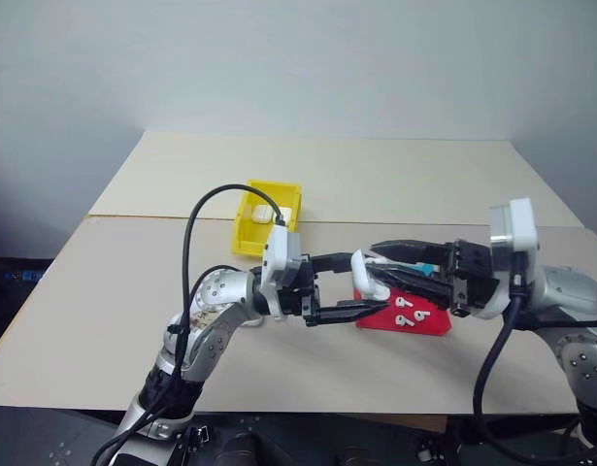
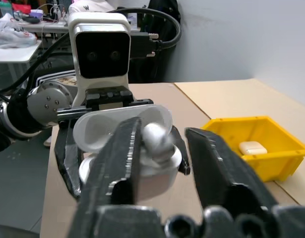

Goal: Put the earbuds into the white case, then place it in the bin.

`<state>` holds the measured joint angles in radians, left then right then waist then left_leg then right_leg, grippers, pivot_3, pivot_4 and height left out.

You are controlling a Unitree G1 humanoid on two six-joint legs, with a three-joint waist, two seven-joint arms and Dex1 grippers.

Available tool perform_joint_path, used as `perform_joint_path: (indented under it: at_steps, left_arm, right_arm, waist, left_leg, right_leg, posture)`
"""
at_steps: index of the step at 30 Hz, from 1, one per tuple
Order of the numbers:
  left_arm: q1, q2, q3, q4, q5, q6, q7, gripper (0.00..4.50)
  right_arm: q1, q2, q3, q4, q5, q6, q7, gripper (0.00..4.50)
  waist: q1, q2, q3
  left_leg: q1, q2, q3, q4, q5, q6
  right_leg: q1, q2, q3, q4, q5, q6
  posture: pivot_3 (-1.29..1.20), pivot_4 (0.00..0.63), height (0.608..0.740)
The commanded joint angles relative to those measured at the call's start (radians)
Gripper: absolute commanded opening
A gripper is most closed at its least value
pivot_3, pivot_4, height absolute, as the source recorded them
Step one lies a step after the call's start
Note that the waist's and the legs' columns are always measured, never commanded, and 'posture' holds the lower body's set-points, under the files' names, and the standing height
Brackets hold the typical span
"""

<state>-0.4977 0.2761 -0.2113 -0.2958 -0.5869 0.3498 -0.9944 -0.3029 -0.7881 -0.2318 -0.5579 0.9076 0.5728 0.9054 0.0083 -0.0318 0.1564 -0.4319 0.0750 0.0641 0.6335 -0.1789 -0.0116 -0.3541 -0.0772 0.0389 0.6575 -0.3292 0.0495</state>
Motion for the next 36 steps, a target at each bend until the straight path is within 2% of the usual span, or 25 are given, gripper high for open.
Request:
perform_joint_path:
  at_steps: [1, 14, 18, 21, 24, 27, 32, 36]
  left_arm:
    - [-0.026, -0.019, 0.026, -0.024, -0.013, -0.039, 0.006, 2.79]
    - [-0.021, -0.029, 0.029, -0.016, -0.002, -0.043, 0.009, 2.79]
    - [-0.012, 0.000, 0.050, -0.017, -0.008, -0.029, 0.005, 2.79]
    - [0.003, 0.047, 0.077, -0.012, -0.007, -0.029, -0.011, 2.79]
    - [0.010, 0.067, 0.091, -0.015, -0.012, -0.033, -0.009, 2.79]
    - [0.016, 0.065, 0.091, -0.035, -0.019, -0.027, 0.001, 2.79]
    - [0.044, 0.077, 0.096, -0.062, -0.018, -0.027, 0.009, 2.79]
    - [0.060, 0.099, 0.121, -0.073, -0.025, -0.027, 0.011, 2.79]
  right_arm:
    - [0.006, -0.007, 0.010, -0.021, 0.002, -0.008, 0.023, 3.09]
    - [-0.026, -0.017, -0.055, 0.010, 0.054, 0.011, -0.023, 3.09]
    - [-0.052, -0.047, -0.104, 0.062, 0.082, 0.024, -0.028, 3.09]
    - [-0.080, -0.111, -0.095, 0.130, 0.012, 0.016, 0.011, 3.09]
    - [-0.152, -0.187, 0.012, 0.231, -0.140, -0.023, 0.064, 3.09]
    - [-0.262, -0.226, 0.208, 0.355, -0.372, -0.087, 0.108, 3.09]
    - [-0.490, -0.165, 0.527, 0.635, -0.748, -0.268, 0.200, 3.09]
    - [-0.660, -0.063, 0.664, 0.899, -0.928, -0.434, 0.273, 3.09]
  waist:
    - [0.000, 0.000, 0.000]
    - [0.002, 0.000, 0.000]
    - [0.000, 0.000, 0.000]
    - [-0.001, 0.000, 0.000]
    - [-0.003, 0.000, 0.000]
    - [-0.006, 0.000, 0.000]
    - [-0.018, 0.002, 0.001]
    - [-0.023, 0.006, 0.004]
  left_leg:
    - [0.000, 0.000, 0.000, 0.000, 0.000, 0.000]
    - [0.000, 0.000, 0.000, 0.000, 0.000, 0.000]
    - [0.000, 0.000, 0.000, 0.000, 0.000, 0.000]
    - [0.000, 0.000, 0.000, 0.000, 0.000, 0.000]
    - [0.000, 0.000, 0.001, 0.000, 0.000, 0.000]
    - [0.000, 0.000, 0.001, 0.000, 0.000, 0.000]
    - [0.000, 0.000, 0.002, -0.001, 0.000, 0.000]
    - [-0.002, 0.000, 0.002, -0.001, 0.000, 0.000]
  right_leg:
    - [0.000, 0.000, 0.000, 0.000, 0.000, 0.000]
    - [0.000, 0.000, 0.000, 0.000, 0.000, 0.000]
    - [0.000, 0.000, 0.000, 0.000, 0.000, 0.000]
    - [0.000, 0.000, 0.000, 0.000, 0.000, 0.000]
    - [0.000, 0.000, 0.000, 0.000, 0.000, 0.000]
    - [-0.001, 0.000, 0.001, 0.000, 0.000, 0.000]
    - [-0.002, 0.000, 0.002, 0.000, 0.000, 0.000]
    - [-0.005, 0.000, 0.002, 0.000, 0.000, 0.000]
  posture:
    - [0.00, 0.150, 0.740]
    - [0.00, 0.150, 0.740]
    - [0.00, 0.150, 0.740]
    - [0.00, 0.150, 0.740]
    - [0.00, 0.150, 0.740]
    - [0.00, 0.150, 0.740]
    - [0.00, 0.150, 0.740]
    - [0.00, 0.150, 0.740]
